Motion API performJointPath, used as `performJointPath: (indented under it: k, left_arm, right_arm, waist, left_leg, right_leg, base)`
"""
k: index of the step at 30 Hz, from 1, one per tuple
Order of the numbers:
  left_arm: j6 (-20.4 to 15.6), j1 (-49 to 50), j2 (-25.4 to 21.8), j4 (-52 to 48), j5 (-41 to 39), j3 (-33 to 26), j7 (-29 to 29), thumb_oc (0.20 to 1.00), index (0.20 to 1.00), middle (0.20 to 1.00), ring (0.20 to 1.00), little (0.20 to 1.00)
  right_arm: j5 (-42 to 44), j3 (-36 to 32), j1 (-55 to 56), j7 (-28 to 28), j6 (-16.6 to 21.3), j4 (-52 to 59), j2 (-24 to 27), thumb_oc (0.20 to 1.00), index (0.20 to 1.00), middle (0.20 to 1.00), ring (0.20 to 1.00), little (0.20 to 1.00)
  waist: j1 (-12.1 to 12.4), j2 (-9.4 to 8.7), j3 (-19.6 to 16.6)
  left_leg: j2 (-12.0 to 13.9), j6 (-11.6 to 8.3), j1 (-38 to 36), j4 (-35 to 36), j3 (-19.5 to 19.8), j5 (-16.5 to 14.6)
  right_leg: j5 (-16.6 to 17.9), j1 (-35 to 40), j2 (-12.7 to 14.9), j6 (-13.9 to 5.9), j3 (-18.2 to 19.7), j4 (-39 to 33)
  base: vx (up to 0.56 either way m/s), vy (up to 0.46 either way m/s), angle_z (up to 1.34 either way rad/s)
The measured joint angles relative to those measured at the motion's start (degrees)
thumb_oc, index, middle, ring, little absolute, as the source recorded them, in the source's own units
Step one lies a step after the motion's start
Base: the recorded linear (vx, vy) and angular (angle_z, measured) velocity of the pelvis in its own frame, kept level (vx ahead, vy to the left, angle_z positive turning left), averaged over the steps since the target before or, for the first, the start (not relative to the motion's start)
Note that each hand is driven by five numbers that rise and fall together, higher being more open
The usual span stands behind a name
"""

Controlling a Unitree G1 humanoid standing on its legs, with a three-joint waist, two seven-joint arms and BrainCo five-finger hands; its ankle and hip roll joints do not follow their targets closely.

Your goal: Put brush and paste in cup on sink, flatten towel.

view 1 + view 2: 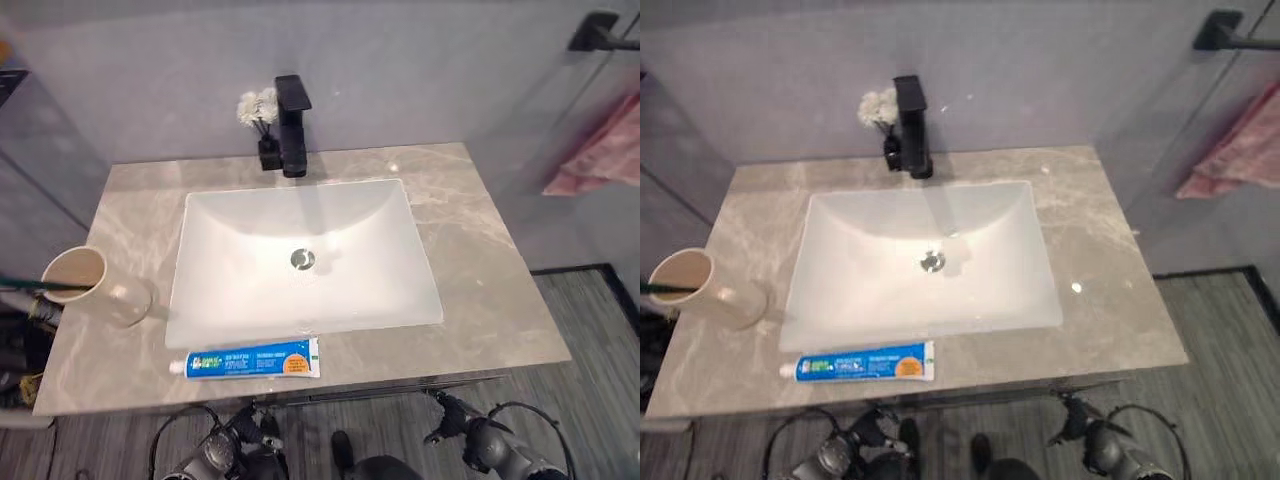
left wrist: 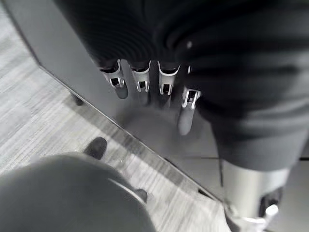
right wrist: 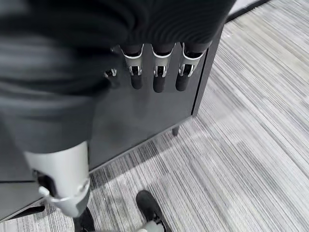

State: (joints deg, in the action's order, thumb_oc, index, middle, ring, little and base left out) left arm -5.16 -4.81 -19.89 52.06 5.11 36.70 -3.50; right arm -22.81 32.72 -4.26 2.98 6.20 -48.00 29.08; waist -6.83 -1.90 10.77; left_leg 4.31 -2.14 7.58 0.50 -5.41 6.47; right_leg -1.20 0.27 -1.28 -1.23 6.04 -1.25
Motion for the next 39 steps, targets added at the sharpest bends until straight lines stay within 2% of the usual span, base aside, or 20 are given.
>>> performJointPath:
  k: [3,4,8,14,16,17,18,19,20,23,25,27,29,30,31,34,36,37,38,39]
  left_arm:
    - [-0.28,-0.05,0.11,0.01,0.16,0.3,0.0,1.0,1.0,1.0,1.0,1.0]
    - [-0.31,-0.17,0.05,-0.13,0.25,0.29,-0.04,1.0,1.0,1.0,1.0,1.0]
    - [-0.32,0.24,-0.16,-0.11,0.25,-0.08,-0.16,1.0,1.0,1.0,1.0,1.0]
    - [-0.32,0.95,0.09,-0.12,0.27,-0.35,-0.35,1.0,1.0,1.0,1.0,1.0]
    - [-0.42,0.57,0.14,-0.12,0.29,-0.25,-0.49,1.0,1.0,1.0,1.0,1.0]
    - [-0.54,-0.03,0.06,-0.24,0.29,0.49,-0.53,1.0,1.0,1.0,1.0,1.0]
    - [-0.56,-0.67,0.06,-0.21,0.3,0.84,-0.53,1.0,1.0,1.0,1.0,1.0]
    - [-0.57,-1.4,0.01,-0.27,0.32,1.25,-0.53,1.0,1.0,1.0,1.0,1.0]
    - [-0.57,-2.06,-0.34,-0.84,0.33,1.02,-0.55,1.0,1.0,1.0,1.0,1.0]
    - [-0.6,-1.63,-1.7,-1.52,0.31,-0.41,-1.09,1.0,1.0,1.0,1.0,1.0]
    - [-0.65,-0.94,-3.0,-1.51,0.24,-3.06,-1.53,1.0,1.0,1.0,1.0,1.0]
    - [-0.75,0.62,-2.89,-3.81,-0.07,-4.61,-2.49,1.0,1.0,1.0,1.0,1.0]
    - [-0.91,0.92,-2.36,-3.76,-0.06,-4.71,-2.51,1.0,1.0,1.0,1.0,1.0]
    - [-1.37,0.51,-1.62,-4.99,-0.19,-4.68,-2.48,1.0,1.0,1.0,1.0,1.0]
    - [-1.77,0.81,-1.61,-5.56,-0.22,-4.62,-2.47,1.0,1.0,1.0,1.0,1.0]
    - [-2.04,-0.88,-0.77,-5.82,-0.27,-4.31,-2.57,1.0,1.0,1.0,1.0,1.0]
    - [-2.0,-1.88,0.17,-5.61,-0.28,-4.31,-2.61,1.0,1.0,1.0,1.0,1.0]
    - [-1.88,-2.42,-0.13,-5.33,-0.34,-4.45,-2.61,1.0,1.0,1.0,1.0,1.0]
    - [-1.84,-3.07,-0.42,-4.85,-0.45,-4.46,-2.58,1.0,1.0,1.0,1.0,1.0]
    - [-1.77,-4.33,-0.67,-3.68,-0.61,-4.41,-2.52,1.0,1.0,1.0,1.0,1.0]
  right_arm:
    - [0.0,-0.03,-1.81,-0.05,0.51,-0.2,-1.83,1.0,1.0,1.0,1.0,1.0]
    - [-0.03,-0.01,-1.88,-0.14,1.36,0.21,-2.58,1.0,1.0,1.0,1.0,1.0]
    - [-0.05,0.02,-0.38,-0.61,1.59,0.33,-3.03,1.0,1.0,1.0,1.0,1.0]
    - [-0.05,0.11,-0.39,-0.53,1.56,0.9,-3.02,1.0,1.0,1.0,1.0,1.0]
    - [-0.07,0.17,-1.79,-0.36,1.56,1.15,-3.06,1.0,1.0,1.0,1.0,1.0]
    - [-0.4,0.58,-2.84,-0.22,1.53,1.6,-3.02,1.0,1.0,1.0,1.0,1.0]
    - [-0.53,0.97,-3.3,0.04,1.53,2.02,-2.98,1.0,1.0,1.0,1.0,1.0]
    - [-0.54,1.65,-3.6,0.33,1.43,2.66,-2.84,1.0,1.0,1.0,1.0,1.0]
    - [-0.61,3.22,-5.04,0.41,1.45,2.95,-2.98,1.0,1.0,1.0,1.0,1.0]
    - [-0.8,4.28,-5.49,0.31,1.77,3.88,-4.1,1.0,1.0,1.0,1.0,1.0]
    - [-1.12,4.6,-5.3,-0.18,2.09,5.59,-4.11,1.0,1.0,1.0,1.0,1.0]
    - [-1.14,3.94,-5.05,-0.21,2.09,7.01,-2.7,1.0,1.0,1.0,1.0,1.0]
    - [-1.15,4.0,-4.61,-0.23,2.1,6.96,-2.16,1.0,1.0,1.0,1.0,1.0]
    - [-1.33,3.94,-2.7,-0.59,2.16,8.93,0.47,1.0,1.0,1.0,1.0,1.0]
    - [-1.39,3.87,-2.61,-0.58,2.33,8.96,1.47,1.0,1.0,1.0,1.0,1.0]
    - [-1.62,3.37,-1.85,-0.4,2.36,7.03,3.61,1.0,1.0,1.0,1.0,1.0]
    - [-1.61,3.29,-1.9,-0.21,2.23,5.22,4.01,1.0,1.0,1.0,1.0,1.0]
    - [-1.62,3.2,-1.29,-0.11,2.16,5.37,3.54,1.0,1.0,1.0,1.0,1.0]
    - [-1.65,2.73,-0.68,0.04,2.15,5.56,3.0,1.0,1.0,1.0,1.0,1.0]
    - [-1.63,1.72,-0.49,0.31,2.08,5.45,2.04,1.0,1.0,1.0,1.0,1.0]
  waist:
    - [1.38,0.26,0.02]
    - [1.78,0.77,-0.02]
    - [3.01,2.07,-0.88]
    - [2.87,1.7,-1.73]
    - [2.63,1.42,-1.64]
    - [2.65,1.32,-1.49]
    - [2.7,1.31,-1.37]
    - [2.99,1.26,-1.34]
    - [4.54,1.34,-0.38]
    - [7.17,-0.11,-0.15]
    - [8.77,-2.15,-0.08]
    - [8.28,0.31,-0.14]
    - [7.76,0.91,-0.35]
    - [6.78,1.68,-0.87]
    - [6.94,2.17,-0.68]
    - [6.83,4.99,-0.76]
    - [7.7,7.17,-0.5]
    - [7.17,5.27,-0.28]
    - [6.69,3.55,-0.13]
    - [5.75,0.65,0.01]
  left_leg:
    - [-1.62,0.43,-2.77,3.81,-2.56,-1.08]
    - [-3.35,0.79,-3.11,4.18,-3.0,-1.32]
    - [-5.33,1.19,-3.51,4.7,-3.31,-1.58]
    - [-5.39,2.06,-2.58,4.6,-4.23,-1.51]
    - [-5.13,3.32,-1.16,4.57,-5.83,-0.75]
    - [-4.71,4.03,0.25,3.95,-6.62,-0.48]
    - [-4.6,4.91,1.25,3.32,-6.71,-0.8]
    - [-4.41,5.65,2.45,2.59,-7.59,-0.6]
    - [-3.63,6.23,2.56,2.02,-8.72,-0.8]
    - [-2.34,4.9,1.28,1.81,-9.1,-0.79]
    - [-1.56,2.12,0.75,1.85,-9.59,-0.33]
    - [2.21,-0.41,1.5,1.77,-7.44,1.15]
    - [3.21,-1.82,1.74,1.56,-6.21,2.15]
    - [5.56,-3.32,2.69,1.72,-2.97,4.03]
    - [6.68,-3.37,2.84,1.6,-2.68,4.06]
    - [9.18,-6.95,7.21,1.22,1.94,7.06]
    - [10.78,-7.88,8.41,3.16,2.51,3.96]
    - [9.93,-8.94,8.11,4.23,-0.22,-1.12]
    - [8.36,-6.92,8.27,3.59,-1.77,-0.87]
    - [5.57,-5.49,8.21,-0.02,-3.29,-1.06]
  right_leg:
    - [-2.85,-1.83,1.95,-1.61,1.63,3.99]
    - [-3.91,-2.33,3.87,-2.51,1.24,5.15]
    - [-3.76,-2.25,5.92,-4.18,1.23,5.18]
    - [-4.12,-4.91,5.72,-4.86,2.5,7.38]
    - [-4.36,-7.89,5.47,-5.4,4.35,8.87]
    - [-5.11,-10.02,5.44,-7.41,5.59,10.8]
    - [-5.54,-11.68,5.99,-7.89,5.66,12.6]
    - [-5.63,-12.82,7.94,-7.96,4.07,13.64]
    - [-5.54,-13.51,12.54,-8.07,-2.71,13.47]
    - [-1.46,-9.48,14.65,-8.61,-3.13,9.79]
    - [-1.22,-7.05,14.63,-9.98,-2.95,5.09]
    - [1.18,-4.77,9.44,-8.16,-4.76,1.43]
    - [1.34,-4.13,8.32,-7.42,-5.46,1.26]
    - [0.73,-3.21,5.71,-5.05,-8.47,0.93]
    - [0.6,-3.36,4.38,-4.57,-8.9,1.57]
    - [-1.15,-6.65,1.33,-2.21,-12.37,4.58]
    - [-2.18,-9.18,-0.24,-0.72,-13.31,7.69]
    - [-1.35,-10.44,2.49,1.06,-13.82,7.36]
    - [-0.7,-10.39,4.59,1.08,-14.71,6.66]
    - [1.29,-10.25,7.94,1.12,-14.86,4.93]
  base:
    - [0.03,0.075,-0.32]
    - [0.05,0.133,-0.02]
    - [0.0,0.07,0.03]
    - [-0.11,0.052,-0.11]
    - [-0.19,-0.09,-0.46]
    - [-0.21,-0.154,-0.39]
    - [-0.22,-0.133,-0.25]
    - [-0.2,-0.086,-0.18]
    - [-0.17,-0.085,-0.3]
    - [-0.13,-0.19,-0.19]
    - [-0.03,-0.17,-0.16]
    - [-0.06,-0.333,-0.07]
    - [-0.09,-0.259,0.37]
    - [-0.14,-0.223,0.6]
    - [-0.17,-0.273,0.6]
    - [-0.11,-0.097,0.54]
    - [-0.12,-0.001,0.32]
    - [-0.09,0.067,0.4]
    - [-0.06,0.095,0.57]
    - [-0.03,0.081,0.49]
